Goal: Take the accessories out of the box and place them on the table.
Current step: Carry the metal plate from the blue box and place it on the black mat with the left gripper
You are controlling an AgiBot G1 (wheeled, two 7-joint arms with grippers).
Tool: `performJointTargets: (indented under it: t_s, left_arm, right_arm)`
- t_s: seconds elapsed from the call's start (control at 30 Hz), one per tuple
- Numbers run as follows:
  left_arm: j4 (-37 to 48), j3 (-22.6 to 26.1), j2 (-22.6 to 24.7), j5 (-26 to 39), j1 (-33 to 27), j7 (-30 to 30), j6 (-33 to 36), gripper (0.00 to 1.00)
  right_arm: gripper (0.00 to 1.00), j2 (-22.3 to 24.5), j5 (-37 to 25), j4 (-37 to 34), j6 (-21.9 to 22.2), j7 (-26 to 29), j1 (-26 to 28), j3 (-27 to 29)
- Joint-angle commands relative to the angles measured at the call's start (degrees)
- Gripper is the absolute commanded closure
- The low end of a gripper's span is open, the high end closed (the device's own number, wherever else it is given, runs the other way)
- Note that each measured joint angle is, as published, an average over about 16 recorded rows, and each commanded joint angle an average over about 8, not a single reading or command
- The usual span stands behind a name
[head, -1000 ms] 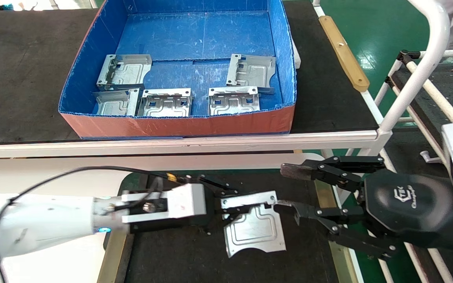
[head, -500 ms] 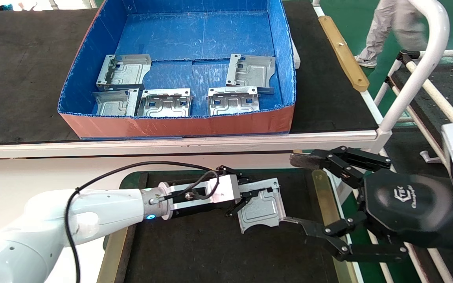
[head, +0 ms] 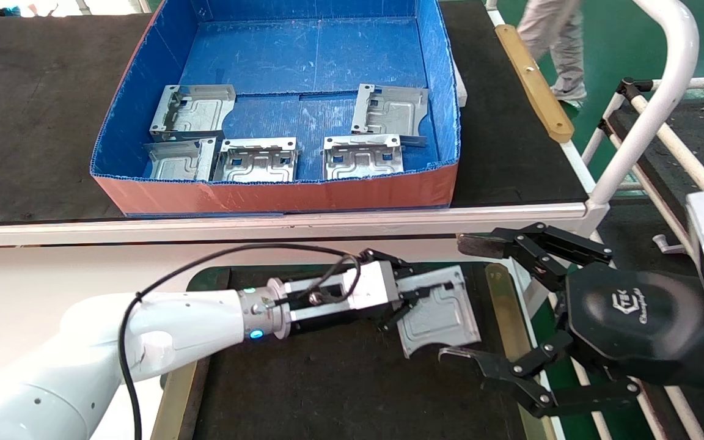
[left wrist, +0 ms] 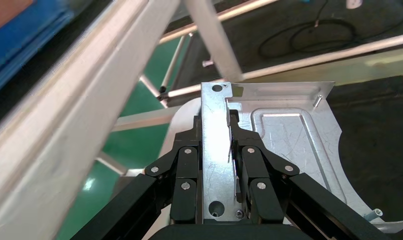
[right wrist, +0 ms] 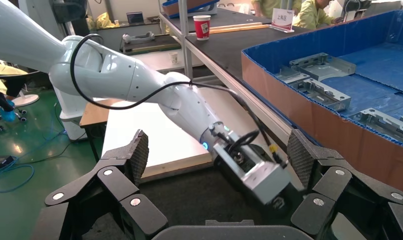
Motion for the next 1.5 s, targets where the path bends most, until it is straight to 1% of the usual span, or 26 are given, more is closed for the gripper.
performJointTargets:
  t_s: [0.03, 0.47, 0.73, 0.77, 0.8, 1.0, 1.03, 1.07, 1.5]
  left_arm:
    - [-1.10, 1.47, 0.02, -1.09, 0.47, -0.87, -0.41, 1.00]
    - [-6.17, 12.12, 0.04, -8.86, 2.44, -4.78, -7.29, 1.00]
    - [-7.72, 18.12, -0.03, -12.93, 2.63, -5.41, -10.84, 1.00]
    - [-7.80, 18.69, -0.04, -13.31, 2.60, -5.39, -11.15, 0.98]
    - [-7.86, 19.12, -0.04, -13.60, 2.57, -5.37, -11.39, 0.92]
    - [-8.16, 21.43, -0.03, -15.07, 2.48, -5.34, -12.53, 0.17]
    - [-8.19, 21.61, -0.03, -15.20, 2.47, -5.34, -12.63, 0.07]
    - [-8.23, 21.81, -0.02, -15.34, 2.47, -5.34, -12.74, 0.00]
    - [-8.09, 20.92, -0.06, -14.81, 2.44, -5.30, -12.32, 0.00]
  right_arm:
    - [0.00, 0.00, 0.00, 0.00, 0.00, 0.00, 0.00, 0.00]
    - [0.00, 0.00, 0.00, 0.00, 0.00, 0.00, 0.00, 0.00]
    - [0.00, 0.00, 0.00, 0.00, 0.00, 0.00, 0.00, 0.00]
    - [0.00, 0.00, 0.00, 0.00, 0.00, 0.00, 0.00, 0.00]
    - [0.00, 0.00, 0.00, 0.00, 0.00, 0.00, 0.00, 0.00]
    - [0.00, 0.01, 0.01, -0.01, 0.01, 0.00, -0.01, 0.00]
    - [0.00, 0.01, 0.01, -0.02, 0.02, 0.00, -0.01, 0.00]
    - [0.00, 0.01, 0.01, -0.02, 0.02, 0.00, -0.02, 0.00]
    - [0.00, 0.01, 0.01, -0.02, 0.02, 0.00, -0.02, 0.00]
